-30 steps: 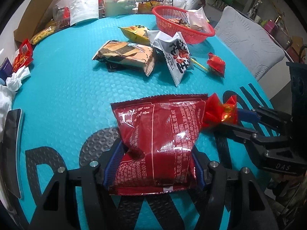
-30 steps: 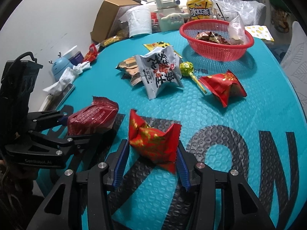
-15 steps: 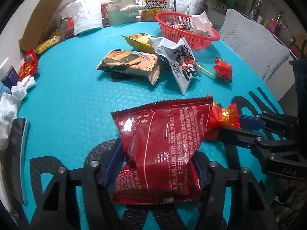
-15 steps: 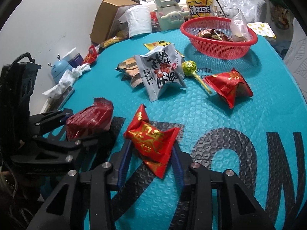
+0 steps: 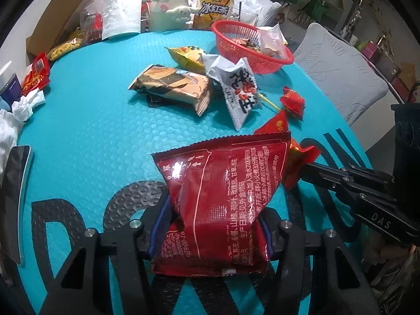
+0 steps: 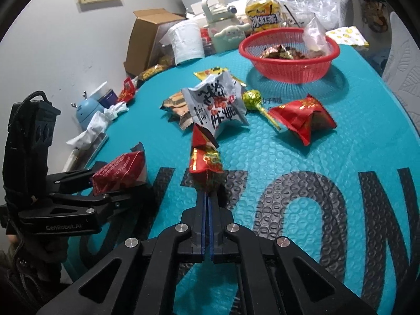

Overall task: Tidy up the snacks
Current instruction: 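Lift the red chip bag and red candy wrapper off the table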

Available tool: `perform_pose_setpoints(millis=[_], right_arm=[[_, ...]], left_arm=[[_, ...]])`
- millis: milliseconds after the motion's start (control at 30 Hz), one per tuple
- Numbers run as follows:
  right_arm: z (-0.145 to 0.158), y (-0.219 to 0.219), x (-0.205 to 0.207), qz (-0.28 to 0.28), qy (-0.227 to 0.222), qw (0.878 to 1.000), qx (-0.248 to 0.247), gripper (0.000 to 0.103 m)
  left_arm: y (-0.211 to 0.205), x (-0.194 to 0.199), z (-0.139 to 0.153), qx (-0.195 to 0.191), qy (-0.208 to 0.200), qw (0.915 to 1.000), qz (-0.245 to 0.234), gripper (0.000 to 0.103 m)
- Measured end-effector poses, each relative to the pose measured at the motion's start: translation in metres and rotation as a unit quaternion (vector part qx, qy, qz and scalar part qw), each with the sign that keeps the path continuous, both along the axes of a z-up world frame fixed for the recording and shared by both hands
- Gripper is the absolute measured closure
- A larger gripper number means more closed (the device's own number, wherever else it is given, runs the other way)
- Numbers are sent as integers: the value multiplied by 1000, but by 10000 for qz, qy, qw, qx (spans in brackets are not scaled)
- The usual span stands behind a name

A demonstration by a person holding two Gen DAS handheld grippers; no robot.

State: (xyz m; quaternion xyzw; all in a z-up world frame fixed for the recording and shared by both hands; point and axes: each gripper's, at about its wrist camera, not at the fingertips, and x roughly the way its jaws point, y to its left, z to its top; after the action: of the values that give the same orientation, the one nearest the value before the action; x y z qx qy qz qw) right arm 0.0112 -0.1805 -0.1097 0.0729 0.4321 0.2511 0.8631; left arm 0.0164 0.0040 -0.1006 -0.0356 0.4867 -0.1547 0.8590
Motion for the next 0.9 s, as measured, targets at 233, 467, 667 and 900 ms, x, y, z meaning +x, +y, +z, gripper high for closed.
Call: perform_pose_setpoints(millis=[233, 467, 667, 900], right_arm=[[3, 0, -5, 101, -73, 9998, -185, 99], [0, 2, 5, -138, -24, 9987, -481, 43], [4, 9, 17, -213, -335, 9937, -1049, 32], [8, 22, 31, 263, -668, 9871, -1428, 25]], left_arm=[[-2, -2, 6, -32, -75, 10000, -6, 47], [8, 0, 7, -31, -55, 9999, 144, 47], [14, 5, 8, -32, -77, 9997, 232, 47], [16, 11, 6, -65, -19, 9997, 236, 47]])
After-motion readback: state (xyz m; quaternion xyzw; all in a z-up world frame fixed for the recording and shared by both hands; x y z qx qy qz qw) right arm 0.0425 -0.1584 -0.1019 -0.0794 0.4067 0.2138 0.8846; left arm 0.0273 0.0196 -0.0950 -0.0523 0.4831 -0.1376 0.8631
